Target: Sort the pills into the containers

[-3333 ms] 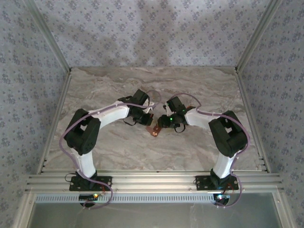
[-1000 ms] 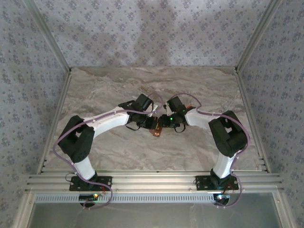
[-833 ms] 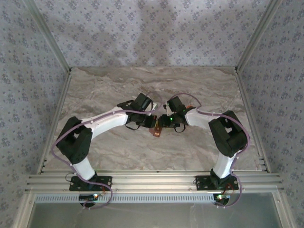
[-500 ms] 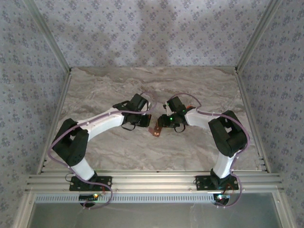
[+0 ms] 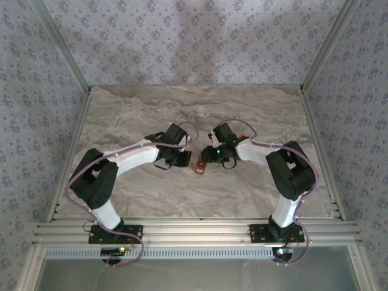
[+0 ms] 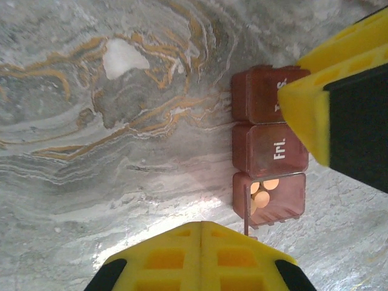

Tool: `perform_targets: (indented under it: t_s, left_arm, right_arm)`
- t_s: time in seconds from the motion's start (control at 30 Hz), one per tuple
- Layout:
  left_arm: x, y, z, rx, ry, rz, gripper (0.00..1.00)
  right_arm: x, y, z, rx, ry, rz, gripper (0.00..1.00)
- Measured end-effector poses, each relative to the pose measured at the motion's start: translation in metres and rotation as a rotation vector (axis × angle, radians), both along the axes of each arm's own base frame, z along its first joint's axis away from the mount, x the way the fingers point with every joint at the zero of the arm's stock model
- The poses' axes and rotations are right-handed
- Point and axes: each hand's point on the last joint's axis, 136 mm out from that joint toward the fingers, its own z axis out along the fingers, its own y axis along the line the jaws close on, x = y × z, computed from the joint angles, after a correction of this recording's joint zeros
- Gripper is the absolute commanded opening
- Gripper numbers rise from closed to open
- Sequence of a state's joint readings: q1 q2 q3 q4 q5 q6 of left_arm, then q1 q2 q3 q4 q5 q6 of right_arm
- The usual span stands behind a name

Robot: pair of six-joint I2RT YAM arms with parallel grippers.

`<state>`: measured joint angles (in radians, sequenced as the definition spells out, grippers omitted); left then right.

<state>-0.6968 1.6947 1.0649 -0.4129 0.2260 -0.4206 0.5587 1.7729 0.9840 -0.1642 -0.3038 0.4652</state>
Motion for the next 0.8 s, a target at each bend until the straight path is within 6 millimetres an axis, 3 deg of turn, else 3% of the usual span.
perform_targets:
  t_s: [0.27, 0.8]
  left_arm:
    - [-0.009, -0.009, -0.004, -0.014, 0.025, -0.033, 0.00]
    - [-0.012, -0.035, 0.014, -0.065, -0.003, -0.080, 0.00]
  right_arm:
    - [0.000, 0.000, 0.000, 0.000, 0.000, 0.000, 0.40]
    - [0.001, 0.001, 0.000, 0.005, -0.004, -0.003, 0.40]
